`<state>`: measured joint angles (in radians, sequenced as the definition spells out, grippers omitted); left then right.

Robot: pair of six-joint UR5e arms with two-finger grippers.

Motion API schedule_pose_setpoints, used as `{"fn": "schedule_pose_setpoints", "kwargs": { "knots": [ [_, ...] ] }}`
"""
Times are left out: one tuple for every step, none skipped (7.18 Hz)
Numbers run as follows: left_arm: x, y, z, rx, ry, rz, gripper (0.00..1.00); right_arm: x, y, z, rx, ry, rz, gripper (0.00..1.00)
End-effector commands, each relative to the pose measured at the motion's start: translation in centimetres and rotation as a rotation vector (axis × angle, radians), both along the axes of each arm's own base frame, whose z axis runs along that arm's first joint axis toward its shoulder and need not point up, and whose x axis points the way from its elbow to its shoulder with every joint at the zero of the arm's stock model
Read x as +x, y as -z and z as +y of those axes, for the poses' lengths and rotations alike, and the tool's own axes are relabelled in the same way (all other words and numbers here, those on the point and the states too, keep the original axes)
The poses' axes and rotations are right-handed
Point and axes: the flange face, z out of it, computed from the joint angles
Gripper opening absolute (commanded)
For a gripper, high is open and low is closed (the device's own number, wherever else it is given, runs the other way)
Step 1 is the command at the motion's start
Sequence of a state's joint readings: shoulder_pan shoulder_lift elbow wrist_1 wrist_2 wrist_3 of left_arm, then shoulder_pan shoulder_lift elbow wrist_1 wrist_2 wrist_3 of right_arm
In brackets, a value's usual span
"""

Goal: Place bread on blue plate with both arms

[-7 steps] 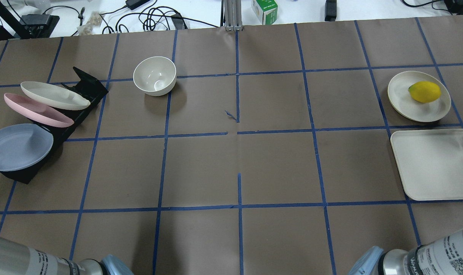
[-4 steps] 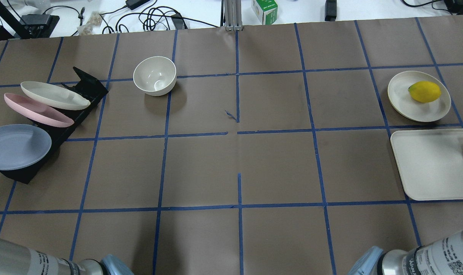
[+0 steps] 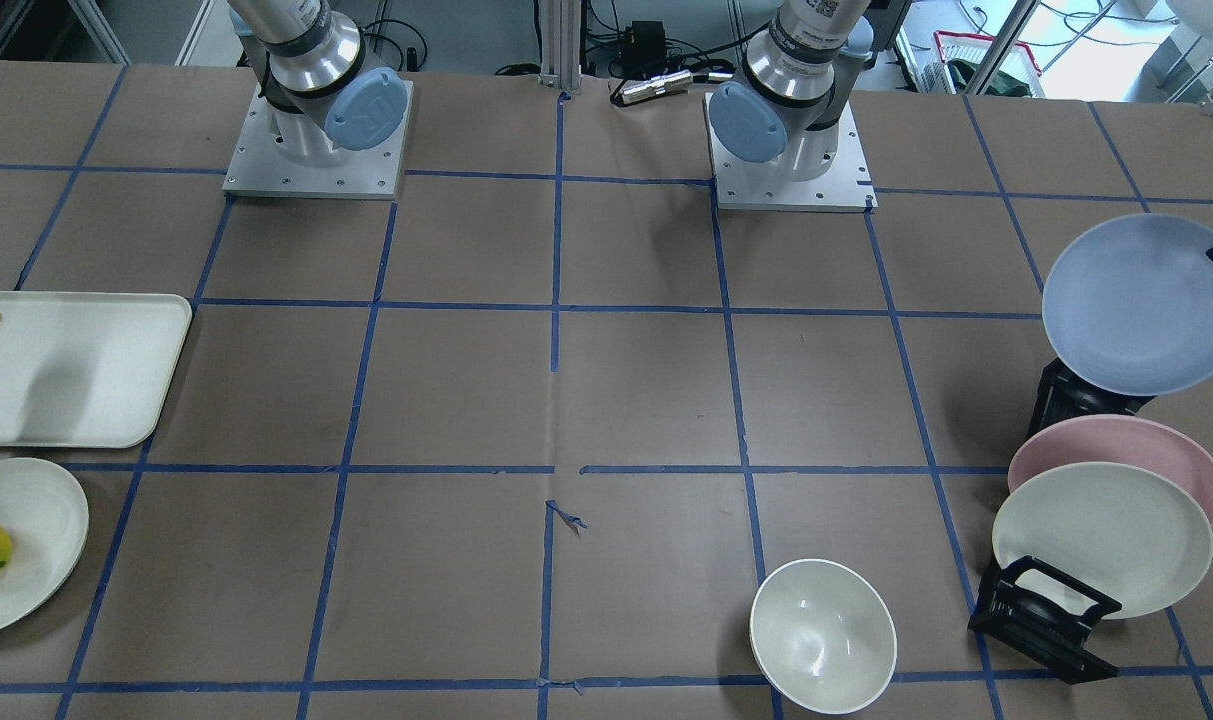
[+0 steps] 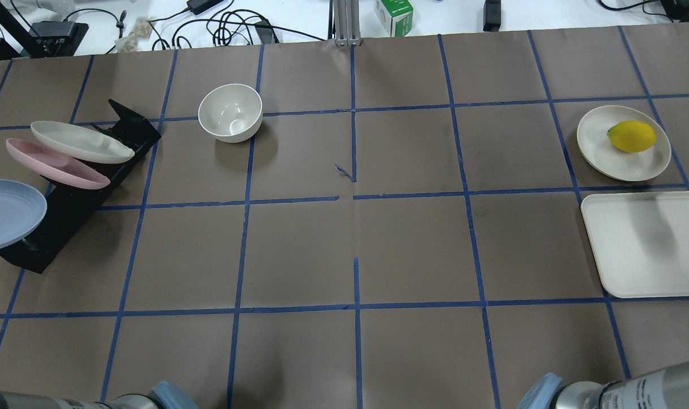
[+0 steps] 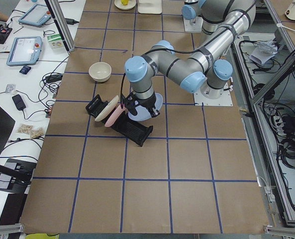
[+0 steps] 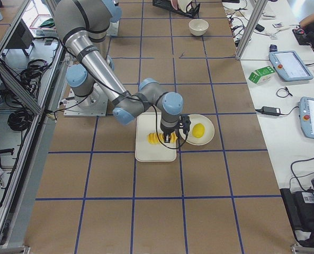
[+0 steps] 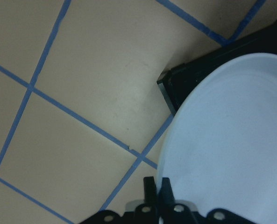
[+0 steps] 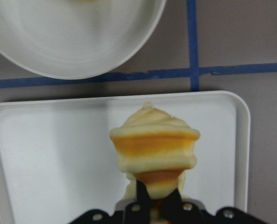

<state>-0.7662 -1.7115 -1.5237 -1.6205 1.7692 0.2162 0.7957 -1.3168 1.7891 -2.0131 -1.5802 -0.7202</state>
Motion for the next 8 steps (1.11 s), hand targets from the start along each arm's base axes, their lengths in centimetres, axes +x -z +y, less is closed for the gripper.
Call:
{"fn": "schedule_pose_setpoints", "kwargs": {
  "knots": [
    [-11.7,-3.4,-0.3,0.014,0.043,-0.012,0.0,9.5,-6.3,-0.9,-0.01,0.032,0.013,0.0],
    [-17.1,-2.5,-0.5,0.039,0.097,0.028,0.0,13.7,-8.2,-1.7,-0.012,0.04,0.018,0.0],
    [-21.7,-0.6,-1.3,0.02,0.149,0.106,0.0,16.5,-10.4,-2.6,-0.012,0.064,0.019,0.0],
    [-27.2,1.9,-3.6,-0.034,0.218,0.206,0.0,19.1,-11.7,-3.3,0.01,0.072,0.007,0.0],
    [-35.1,4.7,-4.8,-0.108,0.313,0.258,0.0,22.0,-12.7,-4.0,0.002,0.078,0.011,0.0],
    [-40.5,8.7,-6.3,-0.222,0.344,0.228,0.0,26.2,-13.0,-4.7,-0.007,0.07,0.008,0.0],
    [-45.5,12.9,-6.4,-0.295,0.318,0.312,0.0,29.9,-13.1,-5.0,-0.012,0.111,-0.012,0.0],
    [-48.5,16.0,-5.7,-0.315,0.336,0.346,0.0,33.0,-12.9,-5.1,-0.01,0.137,-0.046,0.0]
  ]
}}
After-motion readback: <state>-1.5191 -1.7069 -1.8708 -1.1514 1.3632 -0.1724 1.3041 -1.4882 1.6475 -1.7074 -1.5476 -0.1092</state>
